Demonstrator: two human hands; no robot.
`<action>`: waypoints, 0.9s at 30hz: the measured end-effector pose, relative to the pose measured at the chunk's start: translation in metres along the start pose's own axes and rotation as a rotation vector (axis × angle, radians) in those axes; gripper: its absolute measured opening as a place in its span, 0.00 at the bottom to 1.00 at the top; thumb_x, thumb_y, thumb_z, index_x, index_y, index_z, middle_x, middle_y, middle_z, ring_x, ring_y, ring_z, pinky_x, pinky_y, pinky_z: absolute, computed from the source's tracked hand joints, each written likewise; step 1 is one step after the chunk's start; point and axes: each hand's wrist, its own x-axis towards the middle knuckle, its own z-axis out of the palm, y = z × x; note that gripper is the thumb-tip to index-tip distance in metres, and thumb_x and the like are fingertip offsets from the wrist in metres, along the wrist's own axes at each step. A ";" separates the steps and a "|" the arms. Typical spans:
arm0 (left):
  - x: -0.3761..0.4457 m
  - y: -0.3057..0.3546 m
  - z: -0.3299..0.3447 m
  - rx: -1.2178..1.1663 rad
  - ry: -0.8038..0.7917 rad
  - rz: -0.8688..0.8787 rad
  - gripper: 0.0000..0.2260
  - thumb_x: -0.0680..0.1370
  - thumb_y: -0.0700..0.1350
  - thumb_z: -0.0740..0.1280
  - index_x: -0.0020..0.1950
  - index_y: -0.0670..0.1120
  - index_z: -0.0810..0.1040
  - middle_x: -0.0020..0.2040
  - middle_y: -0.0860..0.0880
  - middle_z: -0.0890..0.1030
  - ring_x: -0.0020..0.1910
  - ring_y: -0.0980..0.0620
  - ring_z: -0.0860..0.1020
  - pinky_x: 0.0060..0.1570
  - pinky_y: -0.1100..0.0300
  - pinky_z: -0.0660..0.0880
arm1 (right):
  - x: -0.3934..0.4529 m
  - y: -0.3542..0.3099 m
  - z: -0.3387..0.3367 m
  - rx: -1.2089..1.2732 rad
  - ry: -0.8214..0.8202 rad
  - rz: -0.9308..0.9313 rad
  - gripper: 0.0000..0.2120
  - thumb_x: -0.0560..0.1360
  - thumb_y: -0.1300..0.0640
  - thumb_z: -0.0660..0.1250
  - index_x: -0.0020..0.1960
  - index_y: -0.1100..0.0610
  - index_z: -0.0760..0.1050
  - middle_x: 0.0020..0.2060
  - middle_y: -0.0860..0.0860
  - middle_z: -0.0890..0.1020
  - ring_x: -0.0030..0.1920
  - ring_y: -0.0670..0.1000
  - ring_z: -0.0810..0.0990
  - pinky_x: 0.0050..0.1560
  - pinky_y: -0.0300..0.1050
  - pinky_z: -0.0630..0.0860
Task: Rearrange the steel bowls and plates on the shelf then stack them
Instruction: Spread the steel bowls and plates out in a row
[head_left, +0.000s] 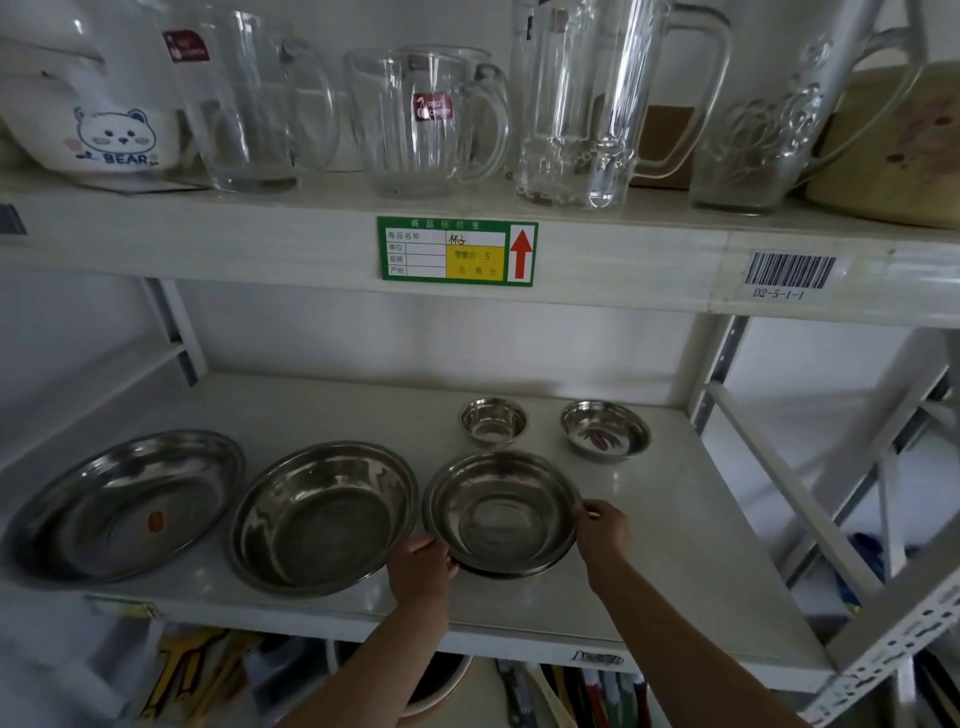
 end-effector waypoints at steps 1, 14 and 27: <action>0.001 -0.001 0.000 -0.009 0.003 0.003 0.08 0.77 0.32 0.65 0.54 0.33 0.79 0.42 0.42 0.79 0.41 0.49 0.77 0.43 0.56 0.78 | 0.001 0.001 0.001 -0.010 0.001 -0.001 0.11 0.77 0.55 0.67 0.53 0.60 0.82 0.45 0.58 0.84 0.46 0.59 0.81 0.45 0.47 0.77; -0.003 -0.007 -0.001 -0.085 0.082 0.035 0.09 0.76 0.33 0.66 0.56 0.33 0.79 0.43 0.40 0.81 0.40 0.49 0.80 0.36 0.64 0.81 | 0.001 0.008 0.003 0.016 0.045 0.042 0.09 0.75 0.57 0.70 0.54 0.57 0.76 0.45 0.56 0.81 0.45 0.57 0.78 0.43 0.46 0.74; -0.008 -0.013 -0.001 -0.087 0.097 0.016 0.04 0.78 0.34 0.65 0.50 0.36 0.78 0.35 0.42 0.77 0.34 0.50 0.74 0.39 0.57 0.77 | 0.003 0.020 0.004 0.081 0.000 0.079 0.09 0.75 0.57 0.69 0.53 0.60 0.77 0.44 0.59 0.82 0.46 0.59 0.79 0.45 0.48 0.75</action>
